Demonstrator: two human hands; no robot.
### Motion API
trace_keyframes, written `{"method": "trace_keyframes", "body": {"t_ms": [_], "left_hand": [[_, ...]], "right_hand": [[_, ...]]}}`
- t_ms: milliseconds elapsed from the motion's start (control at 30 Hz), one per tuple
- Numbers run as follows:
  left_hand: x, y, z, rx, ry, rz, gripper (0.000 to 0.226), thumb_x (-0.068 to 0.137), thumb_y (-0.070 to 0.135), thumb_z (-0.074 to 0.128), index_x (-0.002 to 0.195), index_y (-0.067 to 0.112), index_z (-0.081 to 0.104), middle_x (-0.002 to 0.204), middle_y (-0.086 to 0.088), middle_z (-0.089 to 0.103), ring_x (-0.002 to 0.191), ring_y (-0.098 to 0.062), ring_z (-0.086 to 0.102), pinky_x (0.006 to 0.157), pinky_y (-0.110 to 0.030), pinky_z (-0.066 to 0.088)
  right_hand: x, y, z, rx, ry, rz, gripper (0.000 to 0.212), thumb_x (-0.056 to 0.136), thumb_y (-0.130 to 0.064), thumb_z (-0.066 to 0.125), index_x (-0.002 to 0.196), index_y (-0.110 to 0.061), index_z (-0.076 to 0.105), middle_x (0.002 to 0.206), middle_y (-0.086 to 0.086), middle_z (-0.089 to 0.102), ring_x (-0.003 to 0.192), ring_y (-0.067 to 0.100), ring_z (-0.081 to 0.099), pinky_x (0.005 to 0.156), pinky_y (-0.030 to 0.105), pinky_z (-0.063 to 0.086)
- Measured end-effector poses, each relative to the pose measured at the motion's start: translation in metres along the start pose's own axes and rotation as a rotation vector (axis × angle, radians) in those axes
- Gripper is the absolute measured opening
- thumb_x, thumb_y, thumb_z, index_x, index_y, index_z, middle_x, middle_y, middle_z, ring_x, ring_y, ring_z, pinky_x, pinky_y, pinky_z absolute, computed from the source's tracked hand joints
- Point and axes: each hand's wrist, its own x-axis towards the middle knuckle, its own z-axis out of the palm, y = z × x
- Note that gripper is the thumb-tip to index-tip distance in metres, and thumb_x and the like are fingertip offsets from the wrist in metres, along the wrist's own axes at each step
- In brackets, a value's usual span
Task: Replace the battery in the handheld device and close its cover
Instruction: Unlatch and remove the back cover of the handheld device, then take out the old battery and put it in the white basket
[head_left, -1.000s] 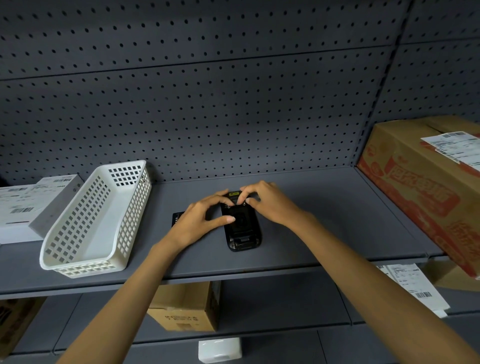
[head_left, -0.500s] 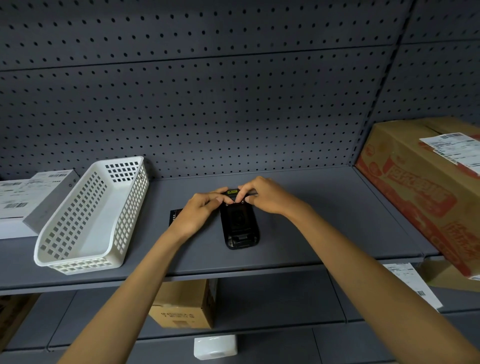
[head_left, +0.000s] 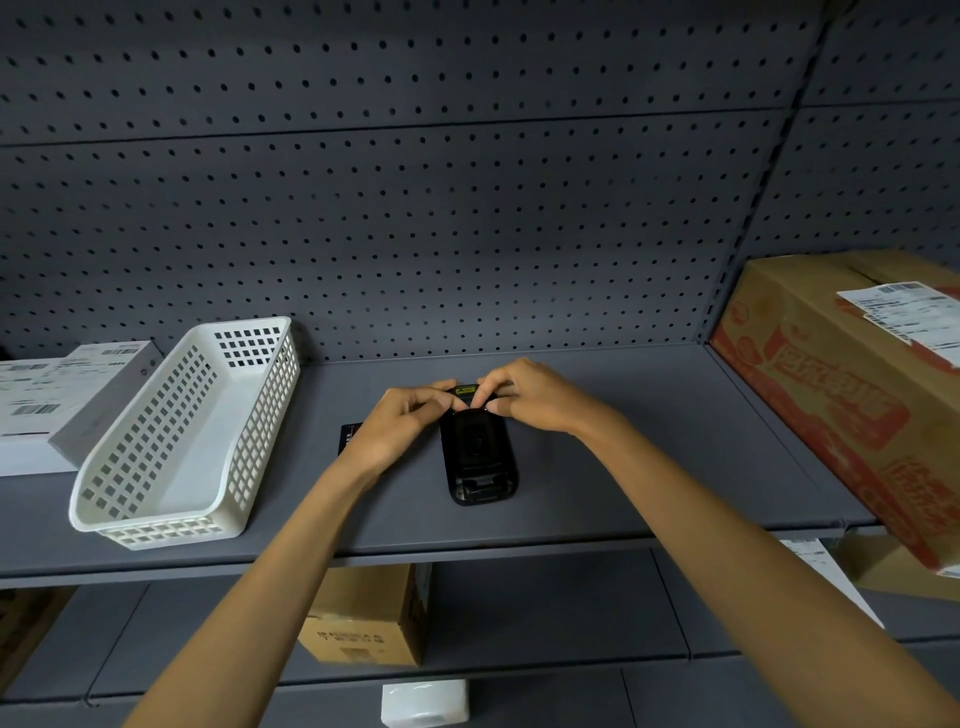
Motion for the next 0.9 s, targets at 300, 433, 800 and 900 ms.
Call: {"method": "trace_keyframes", "body": {"t_ms": [300, 433, 800, 900], "left_hand": [[-0.002, 0.007, 0.000, -0.056, 0.101, 0.058, 0.015, 0.087, 0.011, 0.071, 0.100, 0.011, 0.077, 0.134, 0.002, 0.062, 0.123, 0.002, 0.057, 0.105, -0.014, 0.042], [-0.008, 0.017, 0.001, -0.063, 0.154, 0.068, 0.012, 0.085, 0.014, 0.073, 0.097, 0.014, 0.077, 0.119, 0.004, 0.071, 0.105, -0.006, 0.069, 0.101, -0.022, 0.048], [-0.009, 0.038, 0.002, -0.012, 0.189, 0.066, 0.014, 0.084, 0.020, 0.076, 0.097, 0.017, 0.077, 0.076, -0.008, 0.076, 0.078, -0.014, 0.072, 0.083, -0.020, 0.057], [-0.006, 0.044, 0.005, -0.017, 0.183, 0.083, 0.015, 0.084, 0.018, 0.075, 0.098, 0.015, 0.077, 0.073, -0.001, 0.076, 0.075, -0.009, 0.072, 0.077, -0.016, 0.055]], "right_hand": [[-0.005, -0.001, 0.000, 0.090, 0.150, -0.098, 0.011, 0.090, -0.010, 0.068, 0.096, -0.014, 0.077, 0.107, -0.001, 0.075, 0.099, 0.006, 0.066, 0.090, 0.017, 0.049], [-0.008, -0.003, -0.007, 0.135, 0.110, -0.101, 0.008, 0.087, -0.014, 0.072, 0.094, -0.016, 0.074, 0.091, -0.003, 0.074, 0.080, -0.002, 0.067, 0.084, 0.022, 0.053], [-0.012, -0.010, -0.023, 0.151, 0.131, -0.124, 0.011, 0.084, -0.011, 0.077, 0.090, -0.019, 0.073, 0.086, -0.002, 0.072, 0.076, 0.011, 0.069, 0.082, 0.026, 0.056], [-0.015, -0.010, -0.031, 0.153, 0.142, -0.121, 0.011, 0.084, -0.011, 0.077, 0.090, -0.020, 0.072, 0.083, -0.007, 0.071, 0.074, 0.007, 0.068, 0.076, 0.019, 0.053]]}}
